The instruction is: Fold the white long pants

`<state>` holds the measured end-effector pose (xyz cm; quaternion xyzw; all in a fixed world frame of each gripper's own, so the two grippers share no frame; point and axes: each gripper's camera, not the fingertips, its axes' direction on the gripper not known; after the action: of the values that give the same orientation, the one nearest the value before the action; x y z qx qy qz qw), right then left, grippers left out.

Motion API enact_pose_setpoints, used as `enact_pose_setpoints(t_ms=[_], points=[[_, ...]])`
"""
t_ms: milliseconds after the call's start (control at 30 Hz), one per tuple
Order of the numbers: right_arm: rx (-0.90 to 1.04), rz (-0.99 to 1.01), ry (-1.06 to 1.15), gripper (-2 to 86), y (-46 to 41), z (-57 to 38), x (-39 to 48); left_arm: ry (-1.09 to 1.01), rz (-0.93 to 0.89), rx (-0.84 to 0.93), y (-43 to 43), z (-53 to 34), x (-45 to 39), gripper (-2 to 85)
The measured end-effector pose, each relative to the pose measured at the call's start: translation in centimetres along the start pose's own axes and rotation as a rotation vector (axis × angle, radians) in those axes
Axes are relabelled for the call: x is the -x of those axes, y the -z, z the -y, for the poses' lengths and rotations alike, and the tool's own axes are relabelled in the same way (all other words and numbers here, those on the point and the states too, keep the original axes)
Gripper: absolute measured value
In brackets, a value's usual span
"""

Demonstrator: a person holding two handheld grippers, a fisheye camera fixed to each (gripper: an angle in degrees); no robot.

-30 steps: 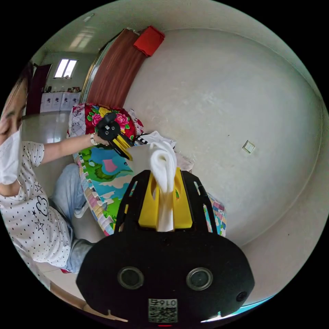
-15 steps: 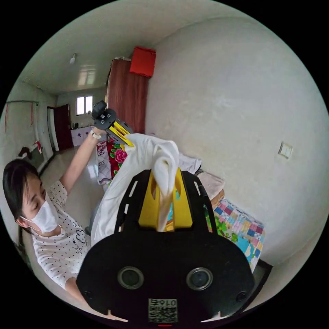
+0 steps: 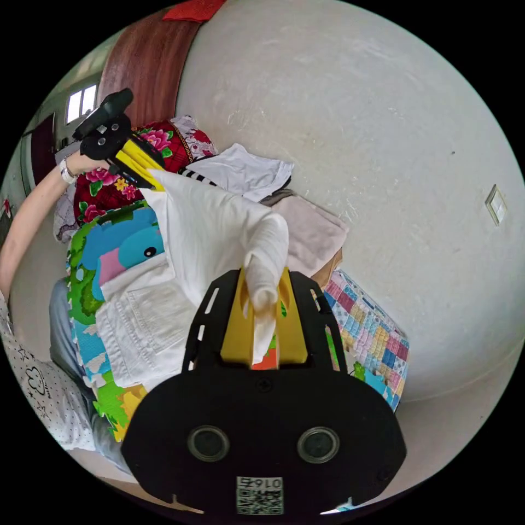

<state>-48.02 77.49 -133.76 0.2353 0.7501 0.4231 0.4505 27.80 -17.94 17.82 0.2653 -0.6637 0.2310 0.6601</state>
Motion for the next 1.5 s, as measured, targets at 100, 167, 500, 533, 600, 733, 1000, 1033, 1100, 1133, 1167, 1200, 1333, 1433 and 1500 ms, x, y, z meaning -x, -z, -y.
enact_pose_setpoints(t_ms=[100,167,500,533,600,733,1000,1033,1100,1133,1167,1200,1333,1433,1500], points=[[-0.069,-0.012,0.027,6.5,-0.9,-0.8,2.5,-0.027,0.064,-0.081,1.3,-2.8,-1.2,1.7],[-0.129,0.032,0.045,6.9,0.1,-2.1,4.5,-0.052,0.086,-0.123,2.8,-4.9,-2.4,2.0],[-0.214,0.054,0.295,7.5,3.2,-14.5,22.5,-0.125,0.139,-0.333,5.0,-22.2,-19.1,3.3],[-0.192,0.045,0.329,7.4,2.4,-16.2,25.3,-0.135,0.16,-0.326,4.5,-22.9,-20.5,3.3],[-0.126,0.03,0.403,7.2,0.5,-18.5,29.7,-0.211,0.264,-0.272,2.1,-24.8,-25.3,3.2],[0.01,-0.168,0.654,6.4,-2.6,-21.5,38.7,-0.191,0.312,-0.256,2.5,-26.5,-25.5,2.4],[-0.025,-0.334,0.71,6.0,1.4,-21.4,43.3,-0.234,0.179,-0.344,6.6,-32.3,-20.3,2.3],[0.028,-0.256,0.736,6.0,0.5,-22.5,44.1,-0.236,0.155,-0.328,6.1,-32.6,-20.2,2.3],[0.065,-0.225,0.762,6.0,-1.1,-24.3,45.5,-0.179,0.11,-0.322,5.6,-34.1,-18.7,2.6],[0.058,-0.238,0.758,6.1,-1.5,-25.2,46.3,-0.157,0.097,-0.329,5.8,-34.5,-18.0,2.7],[0.048,-0.246,0.721,6.2,-1.3,-25.7,46.6,-0.115,0.064,-0.341,6.3,-35.4,-16.3,3.1],[0.041,-0.243,0.695,6.3,-1.0,-25.8,46.6,-0.085,0.032,-0.35,6.7,-36.4,-14.7,3.6],[0.066,-0.132,0.408,7.6,1.3,-27.9,43.9,0.041,-0.047,-0.371,7.6,-39.3,-10.4,5.4],[0.079,0.035,0.058,7.7,3.6,-30.9,40.7,0.325,-0.169,-0.428,9.9,-43.3,-5.7,6.4],[0.029,0.128,-0.111,7.2,5.5,-33.5,39.9,0.53,-0.33,-0.474,10.8,-47.3,-1.8,6.7]])
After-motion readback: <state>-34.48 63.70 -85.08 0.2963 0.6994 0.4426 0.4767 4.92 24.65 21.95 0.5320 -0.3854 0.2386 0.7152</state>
